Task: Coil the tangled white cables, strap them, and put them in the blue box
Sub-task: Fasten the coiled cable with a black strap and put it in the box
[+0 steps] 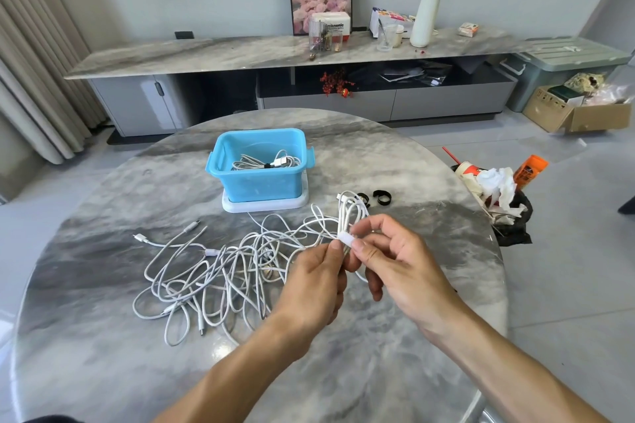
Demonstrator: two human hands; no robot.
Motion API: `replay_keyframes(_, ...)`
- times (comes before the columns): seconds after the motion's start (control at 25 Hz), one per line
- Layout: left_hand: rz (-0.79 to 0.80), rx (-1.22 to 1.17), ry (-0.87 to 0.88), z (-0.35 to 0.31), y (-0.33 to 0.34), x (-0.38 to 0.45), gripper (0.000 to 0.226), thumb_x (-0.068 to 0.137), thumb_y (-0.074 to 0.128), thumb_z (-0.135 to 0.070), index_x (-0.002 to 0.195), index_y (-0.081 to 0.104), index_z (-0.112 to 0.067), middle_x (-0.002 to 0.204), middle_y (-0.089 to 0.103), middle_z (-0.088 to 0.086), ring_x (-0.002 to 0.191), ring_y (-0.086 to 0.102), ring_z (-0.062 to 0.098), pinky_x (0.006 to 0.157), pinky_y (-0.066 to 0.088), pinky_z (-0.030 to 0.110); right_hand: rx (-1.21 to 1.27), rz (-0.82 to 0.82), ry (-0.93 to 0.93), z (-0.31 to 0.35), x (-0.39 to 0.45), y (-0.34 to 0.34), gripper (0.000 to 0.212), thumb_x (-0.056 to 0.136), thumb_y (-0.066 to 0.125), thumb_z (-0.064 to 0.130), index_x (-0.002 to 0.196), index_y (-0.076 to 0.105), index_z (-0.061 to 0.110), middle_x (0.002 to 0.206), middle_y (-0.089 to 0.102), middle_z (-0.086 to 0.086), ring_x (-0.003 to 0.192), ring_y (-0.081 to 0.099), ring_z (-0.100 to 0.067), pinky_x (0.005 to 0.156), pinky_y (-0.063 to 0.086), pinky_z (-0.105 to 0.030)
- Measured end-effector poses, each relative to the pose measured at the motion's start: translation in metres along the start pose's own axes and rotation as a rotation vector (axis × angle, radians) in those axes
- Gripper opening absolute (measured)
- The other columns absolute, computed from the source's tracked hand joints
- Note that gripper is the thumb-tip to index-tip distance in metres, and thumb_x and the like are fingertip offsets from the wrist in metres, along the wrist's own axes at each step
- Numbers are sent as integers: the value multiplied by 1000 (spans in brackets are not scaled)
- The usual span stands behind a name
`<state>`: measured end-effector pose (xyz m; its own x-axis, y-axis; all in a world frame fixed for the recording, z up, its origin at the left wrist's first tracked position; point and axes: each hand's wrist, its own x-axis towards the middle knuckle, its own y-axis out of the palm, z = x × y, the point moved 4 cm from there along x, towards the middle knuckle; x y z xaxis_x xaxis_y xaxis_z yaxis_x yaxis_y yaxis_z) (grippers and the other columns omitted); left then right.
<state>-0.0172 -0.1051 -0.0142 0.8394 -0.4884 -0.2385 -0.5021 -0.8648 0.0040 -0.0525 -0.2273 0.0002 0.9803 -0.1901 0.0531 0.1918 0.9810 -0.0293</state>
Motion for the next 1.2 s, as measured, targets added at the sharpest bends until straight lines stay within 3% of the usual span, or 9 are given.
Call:
replay_keyframes(0.12,-15,206,129,1,1,2,41,101,36,-35,68,50,-15,48,39,-11,45,31,9,47,25,28,-1,-43,2,-3,0,-4,6,93,66,13,87,65,13,63,64,-8,56,46,-24,46,36,-30)
replay_keyframes(0.28,-53,254,165,2,1,3,30,82,35,-34,66,56,-18,47,47,-13,49,39,6,51,29,31,-2,-36,-32,-1,-2,0,14,97,59,6,92,70,13,67,63,-7,52,44,-13,46,34,-24)
replay_keyframes(0.4,-42,216,165,2,0,2,33,84,34,-34,61,57,-26,46,42,-11,47,35,7,51,28,32,2,-34,-42,1,-3,4,8,94,61,5,93,66,11,67,66,-6,50,49,-4,47,38,-16)
replay_keyframes(0.52,-47,222,186,1,2,-2,50,100,30,-42,62,60,-29,46,42,-11,47,38,6,53,31,30,23,-72,-32,1,-2,3,8,91,67,8,91,60,6,65,67,-6,49,52,-4,47,39,-13)
replay_keyframes(0.64,-73,285,291,-5,6,-6,55,105,24,-40,74,64,-20,47,51,-18,46,46,-1,50,32,16,-22,-84,-38,1,-2,2,11,88,72,14,82,63,11,62,66,-10,50,52,-9,47,40,-18)
replay_keyframes(0.76,-84,298,329,-9,6,-7,55,105,26,-35,76,66,-10,49,53,-21,47,47,-2,51,33,13,-46,-93,-36,1,-3,-1,11,88,72,14,81,63,13,63,68,-10,52,54,-13,46,41,-29)
replay_keyframes(0.92,-152,290,356,-12,-2,-3,51,106,31,-32,64,58,-20,50,53,-15,47,42,2,52,32,19,-25,-40,-28,5,-4,-5,7,88,72,11,88,65,8,75,72,-13,67,66,-21,52,49,-32)
replay_keyframes(1.04,-213,329,351,-12,-10,2,51,105,34,-35,59,52,-23,44,46,-13,43,35,4,48,27,21,31,23,48,5,-5,-7,9,91,66,5,98,61,5,83,75,-14,61,62,-20,54,50,-29)
replay_keyframes(1.2,-233,387,412,-13,-15,3,49,103,37,-44,63,43,-16,47,38,-10,47,30,7,50,28,30,2,108,197,0,-9,-8,10,84,73,15,86,69,6,61,67,-14,49,57,-23,50,47,-30)
